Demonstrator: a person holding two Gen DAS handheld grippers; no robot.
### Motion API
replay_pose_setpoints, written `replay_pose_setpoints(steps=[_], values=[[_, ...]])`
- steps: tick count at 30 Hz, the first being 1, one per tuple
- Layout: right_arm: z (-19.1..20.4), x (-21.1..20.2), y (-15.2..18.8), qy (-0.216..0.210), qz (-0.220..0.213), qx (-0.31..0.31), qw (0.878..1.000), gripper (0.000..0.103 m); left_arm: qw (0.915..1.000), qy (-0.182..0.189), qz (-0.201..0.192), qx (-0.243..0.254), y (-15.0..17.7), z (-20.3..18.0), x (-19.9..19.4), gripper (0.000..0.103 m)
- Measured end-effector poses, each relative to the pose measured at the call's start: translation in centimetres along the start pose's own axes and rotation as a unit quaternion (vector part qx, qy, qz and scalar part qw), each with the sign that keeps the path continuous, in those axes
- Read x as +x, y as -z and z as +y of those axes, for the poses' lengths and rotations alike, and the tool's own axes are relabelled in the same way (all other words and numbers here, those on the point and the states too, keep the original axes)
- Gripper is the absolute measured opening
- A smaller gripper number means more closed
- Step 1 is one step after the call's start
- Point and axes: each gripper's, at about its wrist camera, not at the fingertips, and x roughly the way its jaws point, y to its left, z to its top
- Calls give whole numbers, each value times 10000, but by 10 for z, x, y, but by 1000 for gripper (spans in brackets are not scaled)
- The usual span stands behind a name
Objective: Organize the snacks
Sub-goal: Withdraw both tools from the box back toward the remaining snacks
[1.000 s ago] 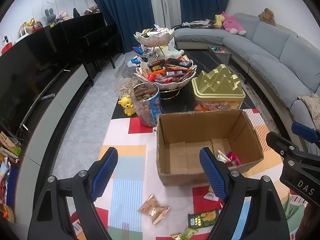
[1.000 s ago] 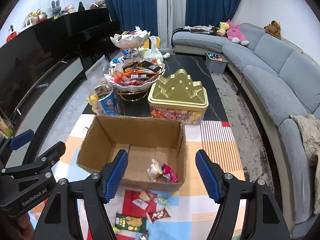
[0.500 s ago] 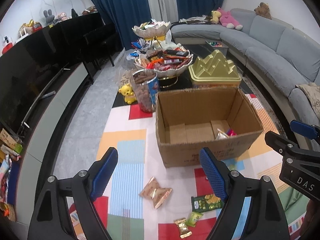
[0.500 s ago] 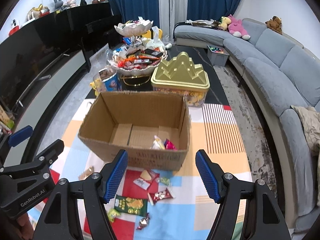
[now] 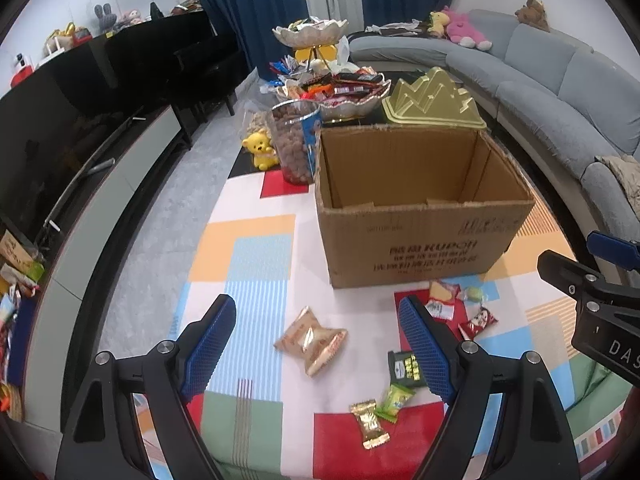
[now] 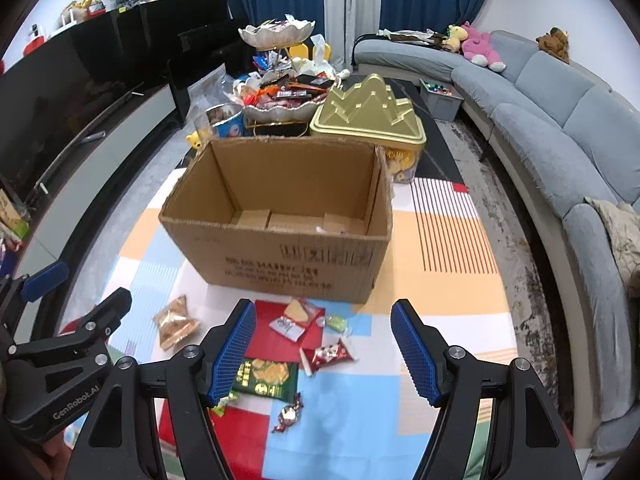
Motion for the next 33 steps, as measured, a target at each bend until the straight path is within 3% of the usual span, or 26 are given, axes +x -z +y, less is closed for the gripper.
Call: replay_pose_setpoints(steps=[16,33], values=[[15,13,58,99,171,-331,9993,71,9992,119,339,-192,73,-3,19,84],[21,37,94,46,526,-381,9979,71,9976,202,590,-291,111,-6,42,83]])
